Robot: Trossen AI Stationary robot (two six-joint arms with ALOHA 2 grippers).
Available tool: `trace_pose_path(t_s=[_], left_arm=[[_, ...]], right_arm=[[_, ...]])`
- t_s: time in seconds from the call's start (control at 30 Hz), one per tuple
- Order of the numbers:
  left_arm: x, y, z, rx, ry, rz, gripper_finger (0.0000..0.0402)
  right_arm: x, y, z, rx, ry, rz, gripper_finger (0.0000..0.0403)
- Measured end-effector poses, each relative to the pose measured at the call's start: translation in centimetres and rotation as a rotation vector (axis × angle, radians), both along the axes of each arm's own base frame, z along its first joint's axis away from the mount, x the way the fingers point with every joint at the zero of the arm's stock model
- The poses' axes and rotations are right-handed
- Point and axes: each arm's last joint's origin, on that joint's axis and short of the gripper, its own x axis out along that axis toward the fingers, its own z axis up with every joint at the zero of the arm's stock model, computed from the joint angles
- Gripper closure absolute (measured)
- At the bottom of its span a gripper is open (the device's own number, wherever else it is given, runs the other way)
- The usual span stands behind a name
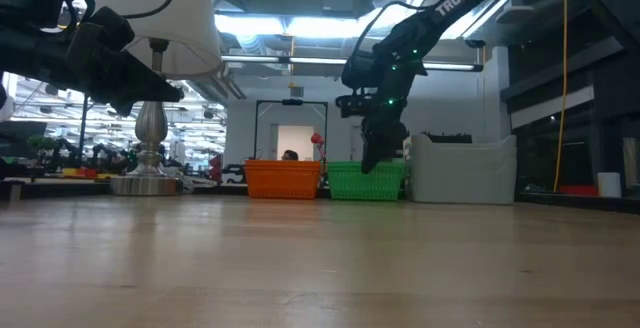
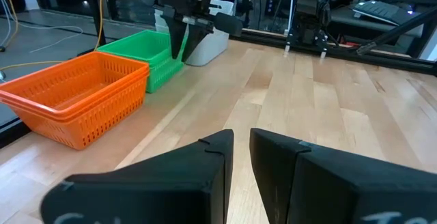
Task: Stack baskets by color
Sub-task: Stack the bottom green bin on the top of the stacked green bins, then return to Home Position
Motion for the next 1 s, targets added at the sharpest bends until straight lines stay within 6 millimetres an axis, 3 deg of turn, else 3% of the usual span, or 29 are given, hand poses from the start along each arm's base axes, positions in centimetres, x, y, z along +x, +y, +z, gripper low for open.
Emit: trace_pose_path(t_s=[0.3,0.43,0.57,0.73,1.0], left_arm=[[0.0,0.0,0.0,0.0,0.0,0.0,0.036],[0.0,0.0,0.0,0.0,0.0,0.0,0.036],[0.0,0.0,0.0,0.001,-0.002,0.0,0.036],[0.0,0.0,0.0,0.001,-0.006,0.002,0.036],[-0.3,-0.9,0.7,0.013,-0.083,-0.077,0.036]], right_arm=[[0.1,1.3,1.0,0.082,0.056,-0.075,0.0315],[0.1,3.2,3.6,0.113,0.028,-0.117,0.0315],[-0.1,6.0,6.2,0.099,-0.03,-0.052,0.0315],[-1.6,8.3,8.6,0.085,-0.097,-0.001,0.0315],[-5.4,10.6,8.5,0.197,-0.299,0.047,0.0315]])
